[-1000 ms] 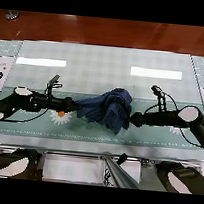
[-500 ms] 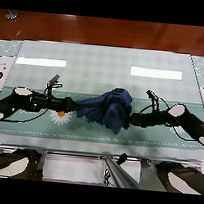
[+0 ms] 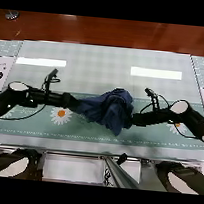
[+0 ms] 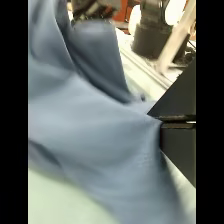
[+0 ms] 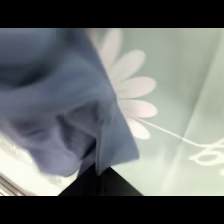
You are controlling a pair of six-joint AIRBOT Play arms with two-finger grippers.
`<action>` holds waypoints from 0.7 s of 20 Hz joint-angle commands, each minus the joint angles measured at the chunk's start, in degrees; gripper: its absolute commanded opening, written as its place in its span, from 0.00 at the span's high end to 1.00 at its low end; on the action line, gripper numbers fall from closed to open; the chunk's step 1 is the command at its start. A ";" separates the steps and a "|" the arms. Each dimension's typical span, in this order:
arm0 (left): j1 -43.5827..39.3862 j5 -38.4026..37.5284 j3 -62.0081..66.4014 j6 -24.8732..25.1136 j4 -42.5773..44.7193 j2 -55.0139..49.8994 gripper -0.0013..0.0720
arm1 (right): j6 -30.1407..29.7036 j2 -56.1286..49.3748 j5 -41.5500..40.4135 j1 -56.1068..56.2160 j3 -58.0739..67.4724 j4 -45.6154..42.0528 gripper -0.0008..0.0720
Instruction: Fold the shirts.
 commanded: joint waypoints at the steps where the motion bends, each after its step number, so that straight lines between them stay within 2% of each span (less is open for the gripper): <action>1: 2.40 1.57 9.35 -4.11 0.17 8.39 0.96 | 6.16 9.11 5.95 -0.02 8.52 -17.75 0.96; 3: 4.44 5.09 17.40 -5.16 0.17 14.12 0.96 | 11.78 15.74 4.98 -0.02 16.06 -28.13 0.96; 5: 5.88 6.91 25.90 -5.16 0.17 18.03 0.95 | 14.03 20.63 3.85 -0.02 24.24 -32.70 0.96; 9: 6.21 10.10 40.83 -5.16 0.15 21.00 0.95 | 17.16 25.55 -0.07 -0.02 38.25 -32.15 0.96; 11: 6.21 10.08 44.48 -7.04 0.15 21.00 0.95 | 19.41 25.88 0.07 -0.02 42.38 -31.85 0.96; 14: 6.21 10.05 47.30 -9.42 0.17 21.57 0.95 | 19.39 25.90 0.63 -0.02 46.53 -30.32 0.96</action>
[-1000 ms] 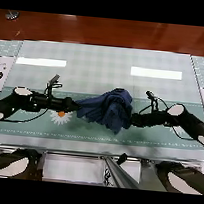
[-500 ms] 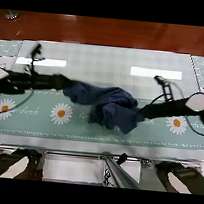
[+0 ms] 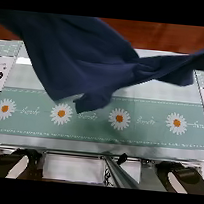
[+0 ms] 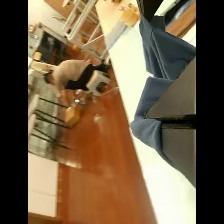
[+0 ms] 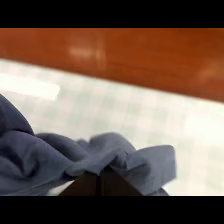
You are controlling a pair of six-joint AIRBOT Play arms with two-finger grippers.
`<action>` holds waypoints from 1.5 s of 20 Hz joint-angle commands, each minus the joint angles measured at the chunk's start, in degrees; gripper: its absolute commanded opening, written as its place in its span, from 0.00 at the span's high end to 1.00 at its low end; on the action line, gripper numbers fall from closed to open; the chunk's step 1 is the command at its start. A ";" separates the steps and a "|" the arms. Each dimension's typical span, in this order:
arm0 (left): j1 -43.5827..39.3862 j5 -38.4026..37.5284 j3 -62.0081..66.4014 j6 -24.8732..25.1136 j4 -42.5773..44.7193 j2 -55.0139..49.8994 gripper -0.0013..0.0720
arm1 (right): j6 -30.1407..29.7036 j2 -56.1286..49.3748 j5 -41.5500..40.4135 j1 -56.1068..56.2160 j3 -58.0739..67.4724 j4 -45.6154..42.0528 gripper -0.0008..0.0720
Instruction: Fold the shirts.
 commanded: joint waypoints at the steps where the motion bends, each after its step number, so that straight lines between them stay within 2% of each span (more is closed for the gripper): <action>1: 0.17 1.05 4.96 -2.08 0.11 1.22 0.95 | 1.75 0.92 -0.50 0.00 6.93 0.00 0.96; 7: 0.15 1.01 11.67 -2.12 0.15 2.45 0.95 | 1.73 0.92 1.01 0.00 15.50 0.31 0.96; 10: 0.15 -0.28 14.05 -2.25 6.40 2.91 0.95 | 1.55 0.90 1.05 0.00 19.12 -2.51 0.96; 11: 0.15 -2.60 14.05 -4.31 10.73 2.78 0.95 | 1.57 0.90 1.01 0.00 19.41 -4.76 0.96; 13: 0.15 -10.08 13.03 -13.73 18.84 1.81 0.95 | 1.57 0.28 1.44 0.00 19.41 -10.88 0.96; 14: 0.15 -14.05 11.65 -16.09 20.63 1.25 0.95 | 1.57 -0.76 1.44 0.00 19.41 -13.57 0.96; 16: 0.13 -19.37 6.82 -16.46 21.14 0.28 0.95 | 1.53 -4.79 1.38 0.00 19.41 -16.02 0.96; 18: 0.02 -20.11 -1.18 -16.83 21.16 -0.09 0.95 | 0.37 -11.23 1.44 0.00 19.39 -14.75 0.96; 22: 0.04 -19.50 -21.86 -16.59 21.20 -0.13 0.95 | -2.05 -28.79 -0.74 0.00 19.39 -12.90 0.96; 26: 0.02 -14.29 -42.01 -16.61 21.14 -0.11 0.95 | -1.51 -45.72 0.37 0.00 19.39 -9.44 0.96; 30: 0.02 -13.99 -51.98 -16.59 20.72 -0.07 0.95 | 2.27 -52.09 -2.27 0.00 19.41 -9.35 0.96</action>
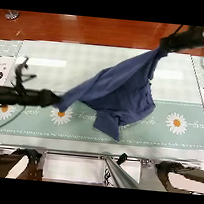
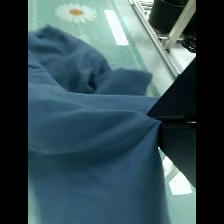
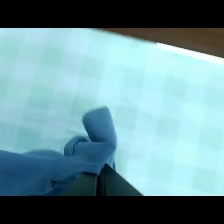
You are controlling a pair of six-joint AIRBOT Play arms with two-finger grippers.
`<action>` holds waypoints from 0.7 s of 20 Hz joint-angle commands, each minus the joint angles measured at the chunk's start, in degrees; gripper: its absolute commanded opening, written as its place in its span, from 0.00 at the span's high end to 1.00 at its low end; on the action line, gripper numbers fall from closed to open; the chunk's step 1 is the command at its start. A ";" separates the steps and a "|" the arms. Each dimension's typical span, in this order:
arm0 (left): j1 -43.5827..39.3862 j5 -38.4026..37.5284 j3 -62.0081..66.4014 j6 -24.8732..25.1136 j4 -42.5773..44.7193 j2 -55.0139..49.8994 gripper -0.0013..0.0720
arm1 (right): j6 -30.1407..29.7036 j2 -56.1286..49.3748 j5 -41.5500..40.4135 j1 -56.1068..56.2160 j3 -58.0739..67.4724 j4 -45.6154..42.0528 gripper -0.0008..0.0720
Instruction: Fold the shirts.
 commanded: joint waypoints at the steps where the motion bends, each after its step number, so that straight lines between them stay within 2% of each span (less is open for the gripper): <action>1: -0.02 1.03 -8.81 0.00 -0.31 0.00 0.95 | 1.90 -5.51 -4.50 0.00 0.07 0.28 0.96; 5: -0.02 4.72 -8.96 -0.02 -0.37 0.00 0.95 | 1.92 -3.96 -17.66 0.00 0.07 -0.20 0.96; 7: -0.02 6.67 -8.96 -0.02 -0.37 -0.02 0.95 | 2.40 -3.98 -20.94 -0.02 0.55 0.13 0.96; 12: -0.02 10.36 -8.98 0.00 -0.33 -0.07 0.95 | 4.22 -4.04 -19.06 0.00 0.55 0.13 0.96; 13: -0.02 10.47 -8.98 0.00 -0.31 -0.07 0.95 | 4.22 -4.02 -17.22 0.00 0.55 0.17 0.84; 14: -0.02 10.43 -8.98 0.00 -0.33 -0.07 0.95 | 4.22 -4.02 -14.51 0.00 0.55 0.44 0.49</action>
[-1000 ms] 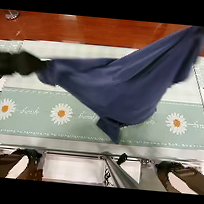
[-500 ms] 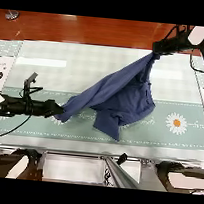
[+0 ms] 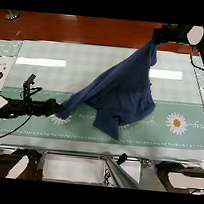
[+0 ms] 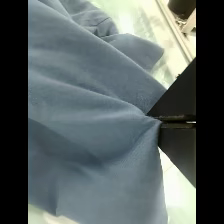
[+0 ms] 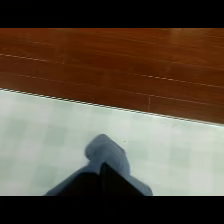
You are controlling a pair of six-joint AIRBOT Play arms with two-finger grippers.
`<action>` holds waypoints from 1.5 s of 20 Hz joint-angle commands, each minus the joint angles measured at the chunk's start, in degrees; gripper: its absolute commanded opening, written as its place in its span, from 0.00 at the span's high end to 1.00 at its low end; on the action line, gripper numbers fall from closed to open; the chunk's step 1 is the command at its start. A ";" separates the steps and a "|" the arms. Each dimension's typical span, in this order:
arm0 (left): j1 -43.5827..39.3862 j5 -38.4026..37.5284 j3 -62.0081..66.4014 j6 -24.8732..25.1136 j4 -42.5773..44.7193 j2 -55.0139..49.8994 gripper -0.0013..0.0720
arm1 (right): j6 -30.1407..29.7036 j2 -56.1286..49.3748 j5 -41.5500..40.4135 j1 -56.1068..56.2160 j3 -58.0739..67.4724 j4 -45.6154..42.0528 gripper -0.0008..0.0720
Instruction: Fold the shirts.
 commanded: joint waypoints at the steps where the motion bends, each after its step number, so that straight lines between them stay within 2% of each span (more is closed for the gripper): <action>1: -0.07 1.33 -0.09 -0.04 0.04 -0.02 0.95 | 0.33 0.22 7.08 0.00 0.02 0.96 0.33; 7: -4.28 2.40 -0.09 0.00 0.07 -0.02 0.95 | -3.93 7.41 29.66 0.00 -0.74 -4.24 0.33; 9: -5.97 3.58 -0.09 0.00 0.07 -0.02 0.95 | -3.98 9.05 37.75 -0.70 -5.49 -8.26 0.33; 10: -6.54 3.74 -0.09 0.04 0.07 -0.02 0.95 | -4.02 10.78 39.19 -1.62 -10.67 -5.95 0.35; 14: -8.46 2.99 -0.09 3.06 0.09 0.00 0.95 | -0.46 24.33 29.11 -3.23 -38.10 7.13 0.35; 15: -8.81 3.02 -0.09 3.08 0.07 0.00 0.95 | 1.57 28.13 28.06 -3.34 -43.36 9.99 0.32; 16: -8.98 3.02 -0.09 3.26 0.07 0.00 0.95 | 3.08 31.36 27.47 -3.34 -47.17 11.89 0.24; 17: -9.16 3.08 -0.09 3.48 0.09 0.00 0.95 | 4.90 34.45 26.69 -3.34 -50.64 13.66 0.22; 18: -9.16 3.23 -0.09 3.48 0.09 -0.02 0.95 | 6.67 36.81 25.77 -3.32 -53.48 14.78 0.16; 22: -9.18 3.43 -0.09 6.10 0.07 -0.02 0.95 | 9.07 40.39 19.41 -3.32 -62.36 22.51 0.15; 27: -9.16 3.74 -0.07 8.00 0.07 -0.02 0.95 | 11.43 40.37 7.10 -3.28 -67.43 26.45 0.15; 30: -9.16 5.64 -0.07 7.98 0.07 -0.02 0.95 | 10.80 40.37 4.68 -3.28 -69.26 27.82 0.15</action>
